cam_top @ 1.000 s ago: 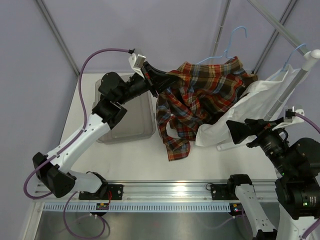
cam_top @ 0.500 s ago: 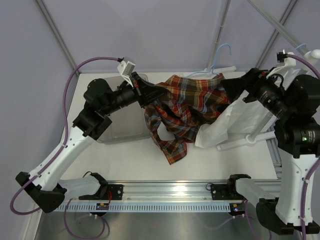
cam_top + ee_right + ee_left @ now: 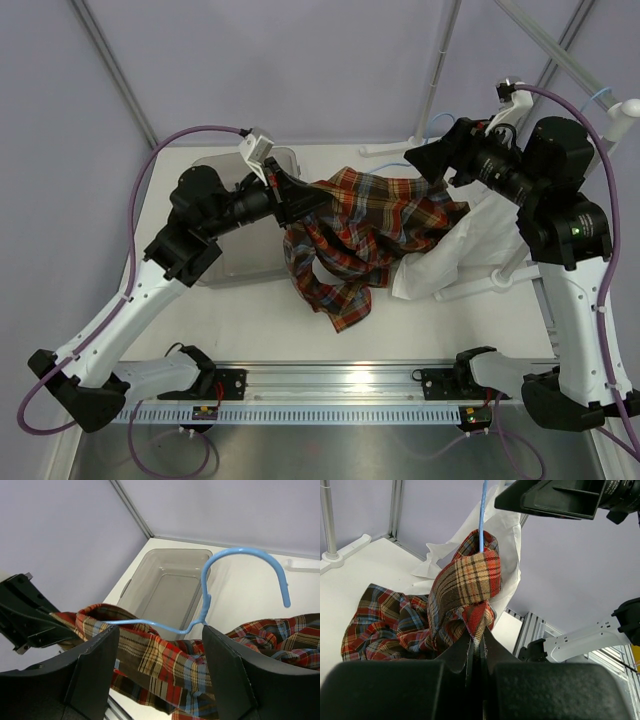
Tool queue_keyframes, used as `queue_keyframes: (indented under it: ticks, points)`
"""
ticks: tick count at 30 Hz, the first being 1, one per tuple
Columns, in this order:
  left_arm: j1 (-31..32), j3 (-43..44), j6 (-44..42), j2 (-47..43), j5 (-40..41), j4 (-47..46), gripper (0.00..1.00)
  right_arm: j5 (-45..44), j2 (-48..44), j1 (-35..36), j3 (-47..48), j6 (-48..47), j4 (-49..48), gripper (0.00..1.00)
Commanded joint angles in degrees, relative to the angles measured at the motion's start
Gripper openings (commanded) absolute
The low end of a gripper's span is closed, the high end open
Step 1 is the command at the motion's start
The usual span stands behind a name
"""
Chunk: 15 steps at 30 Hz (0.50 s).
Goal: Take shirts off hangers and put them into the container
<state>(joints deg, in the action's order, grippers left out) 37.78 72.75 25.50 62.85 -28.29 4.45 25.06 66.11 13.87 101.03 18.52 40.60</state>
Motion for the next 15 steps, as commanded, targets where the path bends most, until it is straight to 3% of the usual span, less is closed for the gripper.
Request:
queue_keyframes:
  ticks: [1, 8, 15]
  points:
    - [-0.1, 0.4, 0.3, -1.2, -1.7, -3.4, 0.0, -4.4, 0.3, 1.1, 0.4, -1.4, -3.1, 0.76]
    - [-0.1, -0.3, -0.3, -2.2, -1.8, -2.7, 0.0, -7.0, 0.3, 1.2, -1.5, -2.6, -3.7, 0.74]
    - [-0.1, -1.5, 0.7, -2.2, -2.6, -4.1, 0.0, -7.0, 0.3, 1.1, -5.2, -2.0, -7.1, 0.65]
